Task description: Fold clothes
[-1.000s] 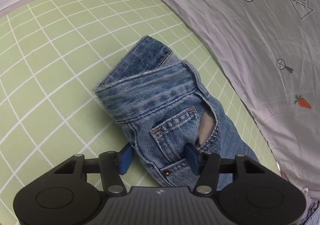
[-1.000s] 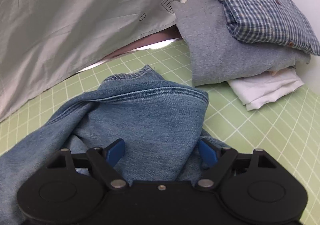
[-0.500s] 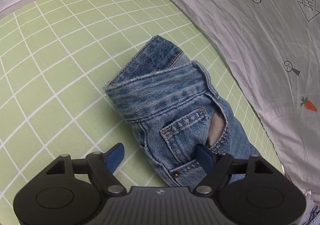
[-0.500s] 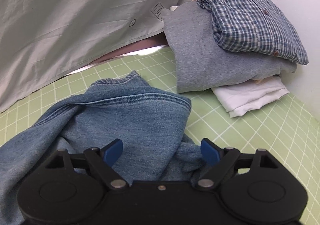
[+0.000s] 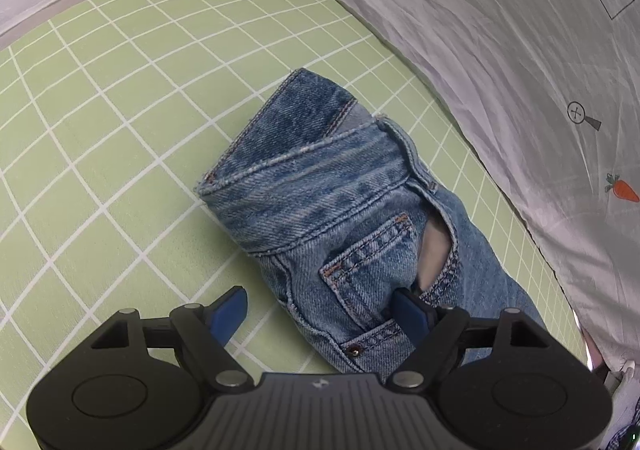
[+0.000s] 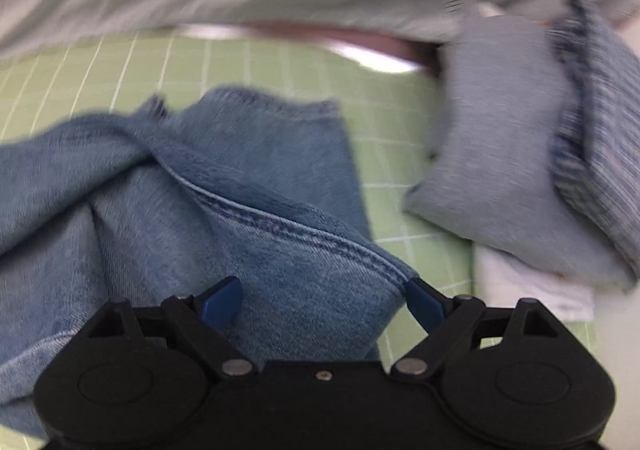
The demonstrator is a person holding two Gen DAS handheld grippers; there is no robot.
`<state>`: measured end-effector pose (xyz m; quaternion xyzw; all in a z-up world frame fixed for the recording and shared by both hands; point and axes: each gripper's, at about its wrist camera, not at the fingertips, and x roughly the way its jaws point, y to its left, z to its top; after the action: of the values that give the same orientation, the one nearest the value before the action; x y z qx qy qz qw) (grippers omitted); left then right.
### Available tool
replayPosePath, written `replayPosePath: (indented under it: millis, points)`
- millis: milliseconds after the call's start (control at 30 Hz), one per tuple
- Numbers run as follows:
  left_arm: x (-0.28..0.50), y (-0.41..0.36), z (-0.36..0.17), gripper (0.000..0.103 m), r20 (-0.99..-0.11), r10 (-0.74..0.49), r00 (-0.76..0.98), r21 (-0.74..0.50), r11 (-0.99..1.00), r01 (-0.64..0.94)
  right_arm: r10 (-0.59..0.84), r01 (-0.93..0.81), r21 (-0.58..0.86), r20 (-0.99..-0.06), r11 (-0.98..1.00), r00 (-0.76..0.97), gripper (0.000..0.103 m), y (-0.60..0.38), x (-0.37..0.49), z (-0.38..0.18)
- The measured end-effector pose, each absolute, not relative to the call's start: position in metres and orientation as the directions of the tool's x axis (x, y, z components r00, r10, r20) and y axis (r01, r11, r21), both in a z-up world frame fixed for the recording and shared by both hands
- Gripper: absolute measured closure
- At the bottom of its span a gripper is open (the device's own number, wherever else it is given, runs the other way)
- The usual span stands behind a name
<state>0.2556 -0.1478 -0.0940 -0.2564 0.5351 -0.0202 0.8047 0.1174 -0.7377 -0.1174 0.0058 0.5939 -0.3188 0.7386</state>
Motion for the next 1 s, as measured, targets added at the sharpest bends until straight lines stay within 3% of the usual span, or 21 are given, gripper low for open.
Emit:
replayPosePath:
  millis: [167,233,300,433,600,733,800,833,867,900,933,967,1000]
  points:
    - [0.258,-0.151,-0.090,0.023,-0.859,-0.295,0.419,-0.402,0.895,-0.194,-0.400,0.305,-0.382,-0.917,0.873,-0.003,0.012,-0.750,0.159,-0.119]
    - [0.258,-0.152,-0.088,0.023,-0.861,-0.288,0.418,-0.389,0.904,-0.179,-0.352,0.390,-0.324,-0.936,0.862,-0.001,0.012,-0.755,0.161,-0.119]
    - [0.257,-0.153,-0.087,0.023,-0.864,-0.281,0.418,-0.383,0.906,-0.182,-0.344,0.520,-0.300,-0.939,0.800,-0.013,0.003,-0.763,0.156,-0.123]
    - [0.255,-0.156,-0.085,0.023,-0.858,-0.269,0.437,-0.372,0.913,-0.169,-0.331,0.779,-0.167,-0.942,0.605,0.055,0.002,-0.774,0.127,-0.126]
    - [0.244,-0.147,-0.082,0.023,-0.829,-0.274,0.488,-0.416,0.885,-0.211,-0.500,0.839,-0.120,-0.844,0.531,0.195,0.005,-0.733,0.087,-0.115]
    - [0.237,-0.142,-0.078,0.027,-0.805,-0.280,0.523,-0.451,0.862,-0.232,-0.547,0.881,-0.001,-0.784,0.474,0.293,0.011,-0.709,0.051,-0.109]
    - [0.238,-0.144,-0.077,0.037,-0.795,-0.298,0.528,-0.468,0.856,-0.221,-0.575,0.879,-0.011,-0.760,0.477,0.303,0.028,-0.697,0.041,-0.109]
    - [0.239,-0.145,-0.075,0.047,-0.788,-0.308,0.532,-0.473,0.857,-0.205,-0.597,0.873,-0.045,-0.747,0.486,0.294,0.037,-0.692,0.038,-0.108]
    - [0.239,-0.147,-0.074,0.054,-0.784,-0.313,0.536,-0.474,0.859,-0.191,-0.617,0.865,-0.081,-0.734,0.494,0.284,0.056,-0.687,0.040,-0.106]
    - [0.240,-0.150,-0.072,0.057,-0.784,-0.306,0.540,-0.463,0.868,-0.182,-0.627,0.859,-0.092,-0.723,0.503,0.290,0.068,-0.686,0.038,-0.104]
    - [0.241,-0.152,-0.070,0.066,-0.785,-0.298,0.543,-0.452,0.875,-0.173,-0.632,0.854,-0.090,-0.712,0.513,0.304,0.076,-0.685,0.035,-0.102]
    - [0.242,-0.153,-0.068,0.083,-0.787,-0.289,0.545,-0.440,0.882,-0.169,-0.637,0.848,-0.089,-0.702,0.522,0.318,0.089,-0.684,0.031,-0.100]
    - [0.242,-0.153,-0.067,0.091,-0.791,-0.276,0.546,-0.430,0.886,-0.175,-0.634,0.844,-0.077,-0.697,0.531,0.335,0.093,-0.684,0.027,-0.098]
